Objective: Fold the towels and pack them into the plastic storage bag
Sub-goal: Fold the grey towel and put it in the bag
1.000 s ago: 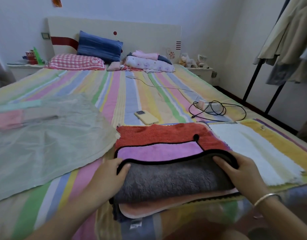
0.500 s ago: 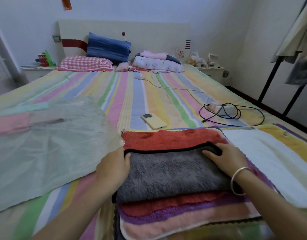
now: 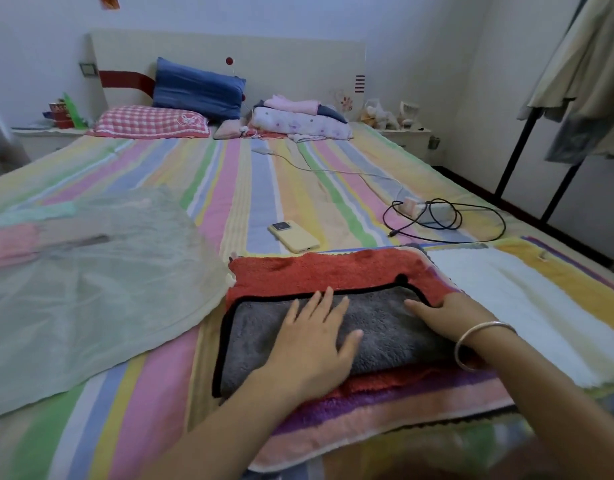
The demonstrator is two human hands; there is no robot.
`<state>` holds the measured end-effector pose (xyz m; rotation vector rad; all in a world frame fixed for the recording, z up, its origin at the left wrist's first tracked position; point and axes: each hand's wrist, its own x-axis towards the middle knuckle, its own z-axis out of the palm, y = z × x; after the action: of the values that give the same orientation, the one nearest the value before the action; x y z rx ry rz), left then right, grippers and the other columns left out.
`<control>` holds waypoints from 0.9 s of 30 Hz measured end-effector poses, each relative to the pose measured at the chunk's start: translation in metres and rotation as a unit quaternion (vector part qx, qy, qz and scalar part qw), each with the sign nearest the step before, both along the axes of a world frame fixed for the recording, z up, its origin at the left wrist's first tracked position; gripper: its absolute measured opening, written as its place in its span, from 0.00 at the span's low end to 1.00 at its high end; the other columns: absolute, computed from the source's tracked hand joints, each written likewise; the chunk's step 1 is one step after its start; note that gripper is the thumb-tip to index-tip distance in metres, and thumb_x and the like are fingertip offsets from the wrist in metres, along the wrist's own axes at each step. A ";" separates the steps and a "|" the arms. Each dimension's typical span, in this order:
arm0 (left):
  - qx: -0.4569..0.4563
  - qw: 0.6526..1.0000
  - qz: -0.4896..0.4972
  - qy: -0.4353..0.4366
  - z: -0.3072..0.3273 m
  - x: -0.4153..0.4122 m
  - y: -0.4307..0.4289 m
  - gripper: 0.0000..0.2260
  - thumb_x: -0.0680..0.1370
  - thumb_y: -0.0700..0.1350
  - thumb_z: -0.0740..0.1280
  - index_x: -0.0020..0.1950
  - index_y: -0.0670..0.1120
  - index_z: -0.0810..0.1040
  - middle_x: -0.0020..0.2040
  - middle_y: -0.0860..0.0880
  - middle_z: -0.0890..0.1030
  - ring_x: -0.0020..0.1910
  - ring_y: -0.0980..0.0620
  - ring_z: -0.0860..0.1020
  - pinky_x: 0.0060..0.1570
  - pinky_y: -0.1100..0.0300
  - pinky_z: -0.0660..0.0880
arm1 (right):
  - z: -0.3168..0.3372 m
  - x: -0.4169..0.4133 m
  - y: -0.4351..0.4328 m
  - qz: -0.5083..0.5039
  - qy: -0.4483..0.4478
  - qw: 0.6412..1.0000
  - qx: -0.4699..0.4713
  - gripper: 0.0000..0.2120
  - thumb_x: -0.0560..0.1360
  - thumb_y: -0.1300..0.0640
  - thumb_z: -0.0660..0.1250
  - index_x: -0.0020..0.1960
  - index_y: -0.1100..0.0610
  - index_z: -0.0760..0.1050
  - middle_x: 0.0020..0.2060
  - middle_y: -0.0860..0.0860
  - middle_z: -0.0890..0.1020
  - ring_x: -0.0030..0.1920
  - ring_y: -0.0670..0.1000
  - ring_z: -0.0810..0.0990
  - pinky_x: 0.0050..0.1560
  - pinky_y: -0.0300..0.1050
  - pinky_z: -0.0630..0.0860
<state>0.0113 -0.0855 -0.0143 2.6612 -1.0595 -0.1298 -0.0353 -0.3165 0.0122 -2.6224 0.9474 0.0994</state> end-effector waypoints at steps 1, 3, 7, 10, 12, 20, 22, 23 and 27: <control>0.025 1.000 0.006 -0.002 -0.009 -0.001 -0.002 0.32 0.79 0.66 0.40 0.80 0.53 0.44 0.80 0.51 0.41 0.78 0.54 0.39 0.76 0.48 0.38 | 0.003 -0.002 0.000 -0.006 -0.006 0.999 0.045 0.27 0.71 0.32 0.63 0.41 0.57 0.78 0.42 0.54 0.80 0.44 0.54 0.78 0.43 0.46 0.71; 0.048 0.998 0.020 -0.041 -0.023 -0.006 -0.005 0.39 0.71 0.68 0.31 0.80 0.53 0.41 0.80 0.50 0.38 0.77 0.53 0.35 0.76 0.47 0.36 | 0.012 -0.010 0.003 -0.019 -0.028 0.987 0.157 0.21 0.70 0.39 0.68 0.45 0.58 0.81 0.43 0.55 0.81 0.43 0.53 0.78 0.44 0.45 0.72; 0.005 0.998 0.016 -0.064 -0.031 -0.008 -0.005 0.41 0.70 0.69 0.28 0.80 0.52 0.45 0.80 0.49 0.43 0.78 0.52 0.39 0.76 0.48 0.37 | 0.038 -0.020 0.032 -0.028 -0.137 0.907 0.398 0.01 0.71 0.61 0.68 0.41 0.57 0.79 0.39 0.58 0.78 0.38 0.54 0.76 0.36 0.46 0.74; -0.237 0.970 0.028 0.045 -0.017 -0.001 0.007 0.30 0.78 0.61 0.46 0.73 0.50 0.69 0.75 0.50 0.68 0.75 0.54 0.61 0.74 0.64 0.52 | 0.057 -0.014 0.071 0.018 -0.228 0.877 0.423 0.09 0.73 0.67 0.67 0.50 0.57 0.80 0.43 0.55 0.82 0.42 0.52 0.79 0.45 0.47 0.78; -0.409 0.894 0.120 0.137 0.001 0.004 0.022 0.18 0.80 0.50 0.55 0.62 0.47 0.79 0.60 0.51 0.81 0.62 0.55 0.77 0.60 0.71 0.69 | 0.061 -0.009 0.107 0.078 -0.270 0.883 0.376 0.17 0.72 0.67 0.69 0.60 0.58 0.77 0.49 0.53 0.82 0.47 0.49 0.80 0.49 0.40 0.77; -0.448 0.717 0.334 0.417 0.025 0.028 0.099 0.16 0.80 0.53 0.62 0.49 0.42 0.81 0.40 0.43 0.85 0.30 0.49 0.82 0.26 0.62 0.75 | 0.000 -0.013 0.214 0.297 -0.221 0.926 0.069 0.26 0.70 0.49 0.69 0.67 0.44 0.68 0.55 0.45 0.79 0.58 0.48 0.76 0.56 0.45 0.73; -0.428 0.736 0.336 0.402 0.016 0.030 0.104 0.14 0.78 0.51 0.67 0.46 0.40 0.81 0.38 0.42 0.83 0.30 0.49 0.81 0.28 0.61 0.76 | -0.012 -0.014 0.218 0.318 -0.206 0.924 0.046 0.27 0.70 0.47 0.69 0.67 0.43 0.66 0.53 0.44 0.78 0.57 0.48 0.74 0.54 0.46 0.73; -0.415 0.753 0.329 0.391 0.012 0.030 0.103 0.12 0.78 0.48 0.69 0.45 0.38 0.81 0.37 0.42 0.82 0.30 0.50 0.81 0.29 0.60 0.76 | -0.013 -0.014 0.216 0.324 -0.216 0.920 0.044 0.27 0.70 0.46 0.69 0.67 0.42 0.66 0.52 0.43 0.78 0.56 0.47 0.74 0.54 0.46 0.73; -0.392 0.801 0.319 0.321 0.005 0.033 0.099 0.05 0.75 0.40 0.72 0.45 0.39 0.83 0.40 0.38 0.83 0.38 0.45 0.81 0.44 0.48 0.80 | -0.005 -0.018 0.202 0.338 -0.261 0.893 0.140 0.20 0.72 0.51 0.69 0.63 0.44 0.72 0.47 0.41 0.80 0.49 0.42 0.78 0.52 0.43 0.76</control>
<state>0.0443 0.0134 -0.0091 1.8180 0.0602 -0.3334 -0.0535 -0.1143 0.0068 -2.3812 -0.1660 -0.2680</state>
